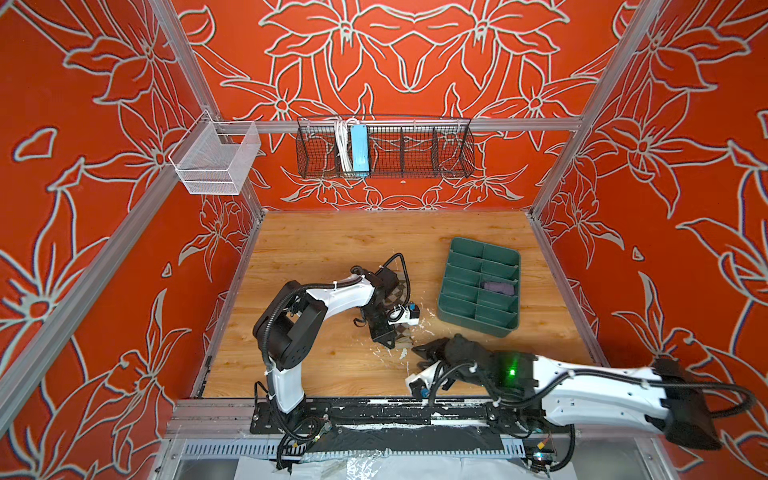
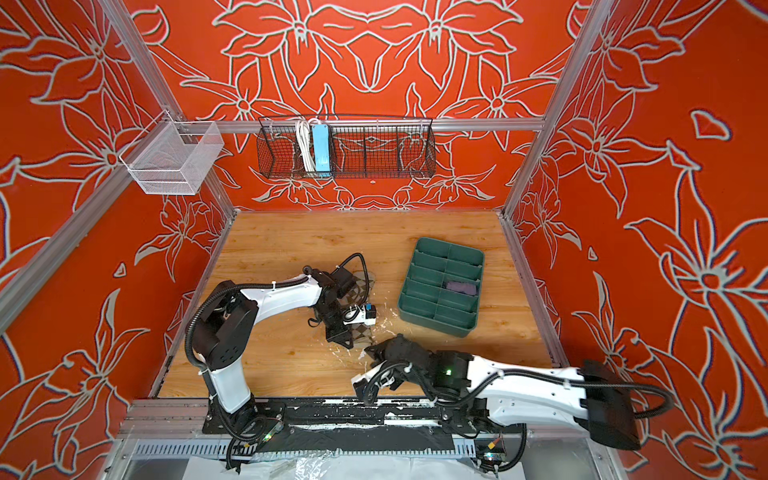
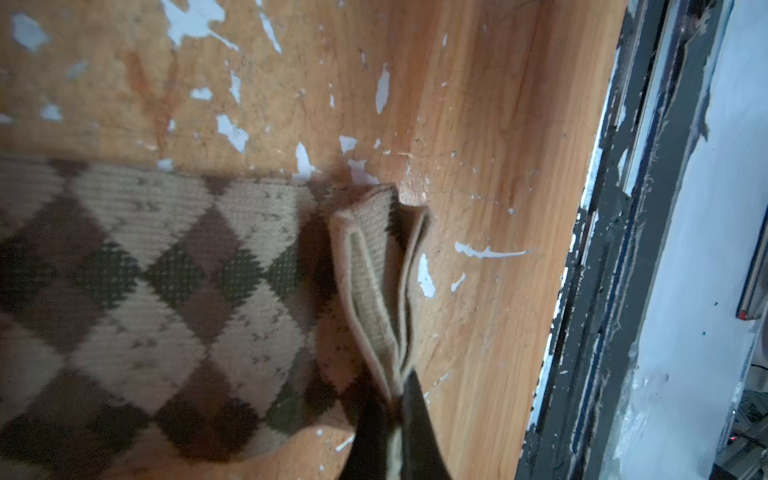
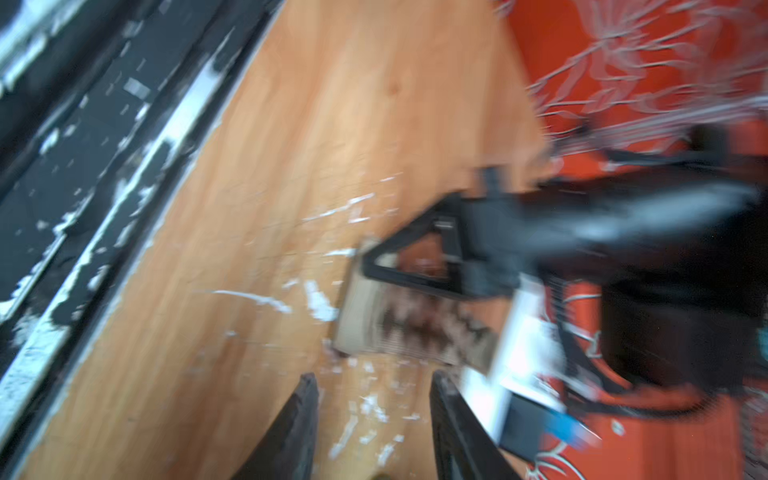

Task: Roll the socks
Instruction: 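Hold the sock end with the left gripper while the right gripper lifts away, then grasp the folded sock end with the right gripper beside the left gripper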

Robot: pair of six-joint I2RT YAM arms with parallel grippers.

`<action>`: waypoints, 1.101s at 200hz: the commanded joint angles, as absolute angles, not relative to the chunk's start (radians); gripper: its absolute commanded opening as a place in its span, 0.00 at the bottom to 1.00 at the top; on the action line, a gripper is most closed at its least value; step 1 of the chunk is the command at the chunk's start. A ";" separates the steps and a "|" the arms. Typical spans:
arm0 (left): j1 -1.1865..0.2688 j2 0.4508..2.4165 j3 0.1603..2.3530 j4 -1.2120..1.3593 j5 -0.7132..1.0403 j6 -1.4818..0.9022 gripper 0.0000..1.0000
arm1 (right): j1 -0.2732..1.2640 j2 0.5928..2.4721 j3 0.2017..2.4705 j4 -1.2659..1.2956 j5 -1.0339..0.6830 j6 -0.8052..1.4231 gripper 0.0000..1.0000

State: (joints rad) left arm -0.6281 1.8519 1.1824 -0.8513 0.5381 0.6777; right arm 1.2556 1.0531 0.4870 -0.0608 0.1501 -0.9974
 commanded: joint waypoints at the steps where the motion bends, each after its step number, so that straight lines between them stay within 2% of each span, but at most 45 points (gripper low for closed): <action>1: -0.624 1.878 1.207 -0.913 0.574 0.678 0.00 | 1.263 1.204 0.464 0.188 0.269 -1.027 0.49; 48: -0.623 1.874 1.207 -0.912 0.580 0.676 0.00 | 1.226 1.555 0.463 0.577 0.373 -0.999 0.51; 70: -0.623 1.874 1.209 -0.915 0.587 0.678 0.00 | 1.209 1.607 0.477 0.587 0.347 -0.984 0.48; 88: -0.623 1.870 1.209 -0.913 0.588 0.678 0.00 | 1.204 1.624 0.487 0.551 0.309 -0.966 0.34; 108: -0.623 1.842 1.200 -0.891 0.593 0.674 0.00 | 1.203 1.629 0.501 0.475 0.296 -0.951 0.04; 113: -0.623 1.829 1.192 -0.879 0.589 0.670 0.00 | 1.204 1.625 0.506 0.441 0.290 -0.948 0.00; 121: -0.623 1.805 1.181 -0.857 0.577 0.662 0.00 | 1.204 1.611 0.513 0.382 0.270 -0.940 0.00; 140: -0.623 1.720 1.140 -0.786 0.517 0.628 0.19 | 1.196 1.560 0.538 0.189 0.188 -0.899 0.00; 155: -0.623 1.634 1.098 -0.725 0.464 0.602 0.38 | 1.173 1.516 0.581 0.021 0.086 -0.838 0.00; 170: -0.623 1.537 1.046 -0.662 0.376 0.596 0.48 | 1.148 1.488 0.630 -0.119 -0.007 -0.797 0.00; 178: -0.623 1.478 1.017 -0.617 0.308 0.585 0.56 | 1.130 1.480 0.663 -0.186 -0.060 -0.777 0.00; 190: -0.624 1.386 0.969 -0.548 0.193 0.590 0.61 | 1.093 1.481 0.721 -0.285 -0.153 -0.746 0.00; 220: -0.623 1.110 0.819 -0.283 -0.148 0.583 0.63 | 1.000 1.553 0.868 -0.494 -0.347 -0.720 0.00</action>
